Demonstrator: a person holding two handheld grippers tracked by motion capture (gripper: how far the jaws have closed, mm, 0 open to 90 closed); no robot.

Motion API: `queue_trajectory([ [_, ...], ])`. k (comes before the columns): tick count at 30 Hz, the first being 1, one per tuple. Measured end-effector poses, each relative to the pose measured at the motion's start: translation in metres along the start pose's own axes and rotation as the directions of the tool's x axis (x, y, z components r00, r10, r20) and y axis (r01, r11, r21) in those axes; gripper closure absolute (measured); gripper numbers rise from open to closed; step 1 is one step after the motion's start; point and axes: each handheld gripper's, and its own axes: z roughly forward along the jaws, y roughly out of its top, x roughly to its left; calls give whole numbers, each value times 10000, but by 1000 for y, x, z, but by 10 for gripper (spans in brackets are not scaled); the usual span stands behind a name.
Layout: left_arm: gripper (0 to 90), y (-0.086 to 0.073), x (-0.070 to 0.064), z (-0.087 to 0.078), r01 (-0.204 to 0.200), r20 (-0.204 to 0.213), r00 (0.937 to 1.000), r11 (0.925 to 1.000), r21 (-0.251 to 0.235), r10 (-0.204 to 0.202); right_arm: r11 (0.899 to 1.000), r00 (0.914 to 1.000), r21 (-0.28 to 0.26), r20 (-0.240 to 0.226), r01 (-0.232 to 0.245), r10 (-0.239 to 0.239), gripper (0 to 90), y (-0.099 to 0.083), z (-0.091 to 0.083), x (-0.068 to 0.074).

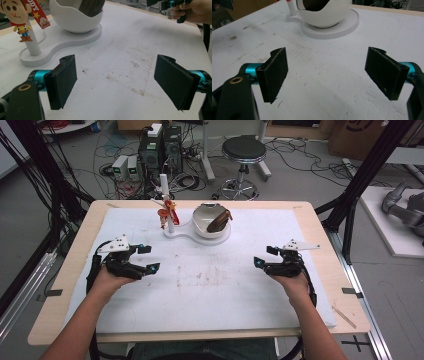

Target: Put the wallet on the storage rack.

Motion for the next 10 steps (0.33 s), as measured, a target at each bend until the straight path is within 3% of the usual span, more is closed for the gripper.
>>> queue_trajectory([
  [10,185,0,0,0,5,-44,10000,10000,-12,-5,10000,10000,-53,-30,-26,26,189,0,0,0],
])
